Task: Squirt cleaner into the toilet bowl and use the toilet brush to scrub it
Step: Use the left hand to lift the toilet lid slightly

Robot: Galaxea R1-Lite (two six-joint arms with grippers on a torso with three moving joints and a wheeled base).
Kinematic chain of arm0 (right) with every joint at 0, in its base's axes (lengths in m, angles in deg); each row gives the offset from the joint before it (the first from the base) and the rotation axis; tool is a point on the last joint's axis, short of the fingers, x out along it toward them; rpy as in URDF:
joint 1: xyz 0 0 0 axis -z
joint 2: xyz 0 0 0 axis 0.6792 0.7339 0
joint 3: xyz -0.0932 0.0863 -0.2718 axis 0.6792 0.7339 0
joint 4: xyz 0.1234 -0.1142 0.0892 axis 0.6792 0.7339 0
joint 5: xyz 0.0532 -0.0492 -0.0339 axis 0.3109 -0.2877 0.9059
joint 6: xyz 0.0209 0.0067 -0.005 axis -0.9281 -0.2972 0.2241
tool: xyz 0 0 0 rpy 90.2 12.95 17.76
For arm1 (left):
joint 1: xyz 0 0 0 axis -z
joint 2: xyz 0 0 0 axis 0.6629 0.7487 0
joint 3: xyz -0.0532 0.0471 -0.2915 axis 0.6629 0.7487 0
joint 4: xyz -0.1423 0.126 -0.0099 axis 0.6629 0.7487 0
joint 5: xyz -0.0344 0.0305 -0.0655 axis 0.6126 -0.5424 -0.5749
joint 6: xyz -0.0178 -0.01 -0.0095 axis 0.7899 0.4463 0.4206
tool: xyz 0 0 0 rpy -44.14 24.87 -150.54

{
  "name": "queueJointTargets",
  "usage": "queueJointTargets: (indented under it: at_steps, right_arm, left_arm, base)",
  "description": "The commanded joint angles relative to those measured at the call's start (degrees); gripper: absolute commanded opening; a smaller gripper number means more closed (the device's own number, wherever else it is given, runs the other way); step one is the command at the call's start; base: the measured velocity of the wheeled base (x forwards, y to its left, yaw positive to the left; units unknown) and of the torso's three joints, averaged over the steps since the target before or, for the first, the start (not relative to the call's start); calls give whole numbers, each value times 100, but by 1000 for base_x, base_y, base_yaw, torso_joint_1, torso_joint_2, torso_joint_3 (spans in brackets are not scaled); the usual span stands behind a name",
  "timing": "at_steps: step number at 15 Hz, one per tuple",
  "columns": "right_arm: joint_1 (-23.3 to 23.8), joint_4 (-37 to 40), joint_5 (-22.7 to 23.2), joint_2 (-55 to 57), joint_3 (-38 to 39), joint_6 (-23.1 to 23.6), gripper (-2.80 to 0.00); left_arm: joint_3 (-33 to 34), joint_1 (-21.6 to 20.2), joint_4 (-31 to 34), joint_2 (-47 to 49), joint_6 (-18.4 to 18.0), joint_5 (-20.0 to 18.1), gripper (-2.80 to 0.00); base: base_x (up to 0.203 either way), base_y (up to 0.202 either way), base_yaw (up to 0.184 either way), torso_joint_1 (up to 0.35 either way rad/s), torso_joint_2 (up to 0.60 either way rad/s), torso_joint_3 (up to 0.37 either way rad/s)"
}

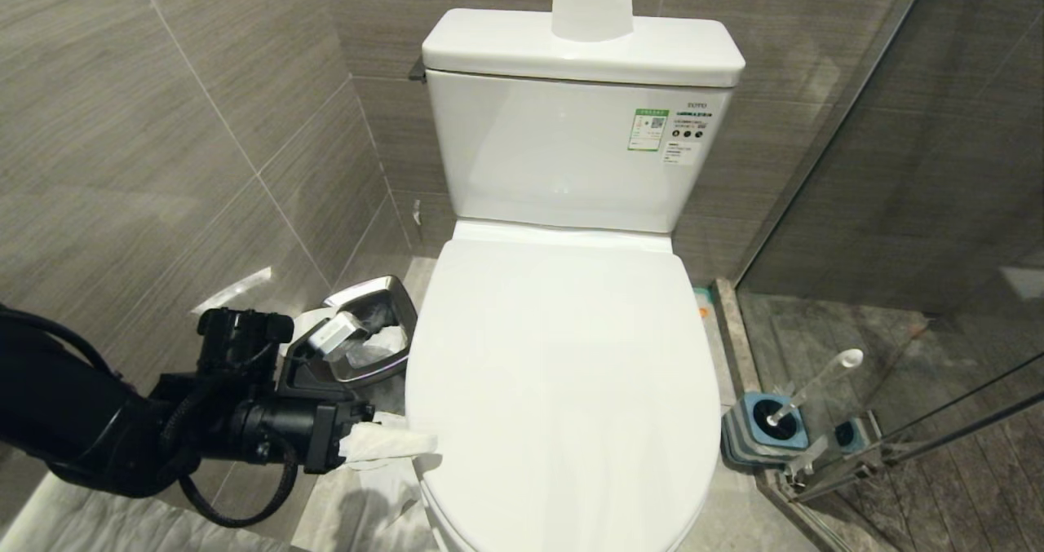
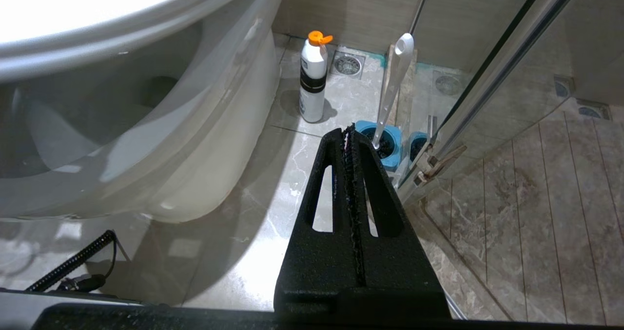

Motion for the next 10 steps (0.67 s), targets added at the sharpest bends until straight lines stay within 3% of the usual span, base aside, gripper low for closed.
queueJointTargets:
  at_steps: [1,6,10]
  right_arm:
    - [0,0,1,4,5,5,-280]
    - [0,0,1,4,7,3,-280]
    - [0,0,1,-1,-1,6,-280]
  left_arm:
    - [-115,59,-18,-418,363,-36,0]
    - [-482,226,-26,-1028,1303,-36,0]
    - [-832,307,-26,-1264,1774,-36,0]
  base:
    - [0,0,0,0,0,0]
    - [0,0,0,0,0,0]
    - [0,0,0,0,0,0]
